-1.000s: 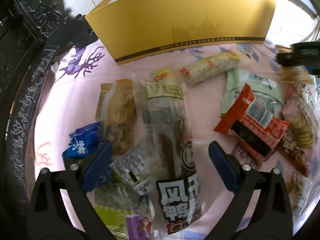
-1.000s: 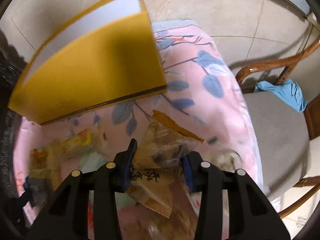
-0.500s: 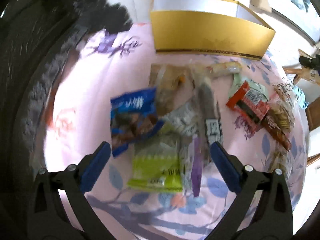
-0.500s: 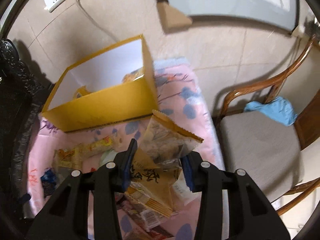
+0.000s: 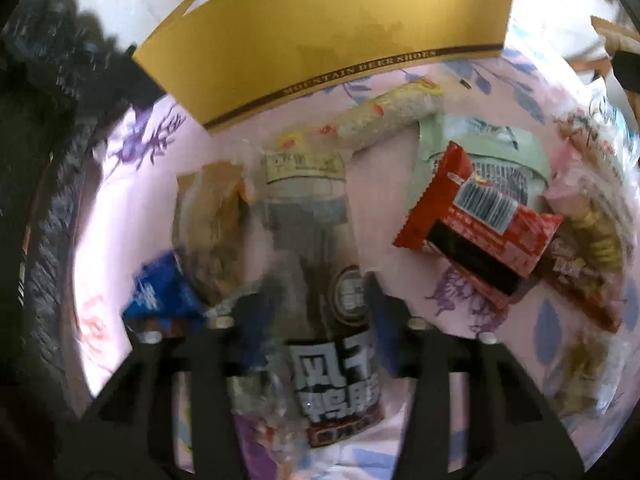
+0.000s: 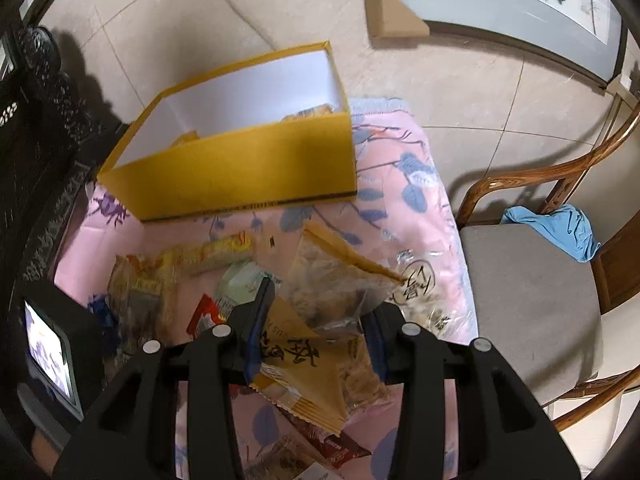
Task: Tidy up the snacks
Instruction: 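Grasp dark duck-neck packet with left tool and lift it while right holds tan packet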
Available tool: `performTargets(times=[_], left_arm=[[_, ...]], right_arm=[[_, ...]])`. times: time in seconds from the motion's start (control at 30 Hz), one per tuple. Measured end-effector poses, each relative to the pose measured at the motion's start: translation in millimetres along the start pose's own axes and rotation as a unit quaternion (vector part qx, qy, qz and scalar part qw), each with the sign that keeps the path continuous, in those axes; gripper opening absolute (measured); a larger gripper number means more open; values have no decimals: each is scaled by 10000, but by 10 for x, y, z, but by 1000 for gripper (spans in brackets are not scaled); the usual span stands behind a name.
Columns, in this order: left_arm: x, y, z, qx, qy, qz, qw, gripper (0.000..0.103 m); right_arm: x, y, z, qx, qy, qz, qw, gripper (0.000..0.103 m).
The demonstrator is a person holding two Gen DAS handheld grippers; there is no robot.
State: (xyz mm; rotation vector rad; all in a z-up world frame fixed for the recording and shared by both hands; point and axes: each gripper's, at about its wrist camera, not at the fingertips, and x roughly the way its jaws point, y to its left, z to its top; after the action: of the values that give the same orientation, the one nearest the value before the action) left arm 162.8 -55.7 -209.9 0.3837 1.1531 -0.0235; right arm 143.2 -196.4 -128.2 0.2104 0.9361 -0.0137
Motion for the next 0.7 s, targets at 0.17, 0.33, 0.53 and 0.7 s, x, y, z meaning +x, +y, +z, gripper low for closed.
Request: performTargets(times=[0.17, 0.33, 0.53, 0.7], left_arm=[[-53, 170, -14, -411, 76, -233, 9989, 38], [-178, 340, -126, -720, 99, -532, 9959, 31], [-504, 445, -42, -892, -360, -543, 9939, 31], [-883, 684, -12, -1253, -780, -623, 9871, 31]], right_arm=[[30, 10, -25, 63, 104, 73, 9999, 42], [-41, -5, -1, 103, 39, 124, 9999, 42], [-210, -8, 90, 87, -149, 111, 9998, 42], [-467, 14, 166, 103, -398, 201, 9990, 42]])
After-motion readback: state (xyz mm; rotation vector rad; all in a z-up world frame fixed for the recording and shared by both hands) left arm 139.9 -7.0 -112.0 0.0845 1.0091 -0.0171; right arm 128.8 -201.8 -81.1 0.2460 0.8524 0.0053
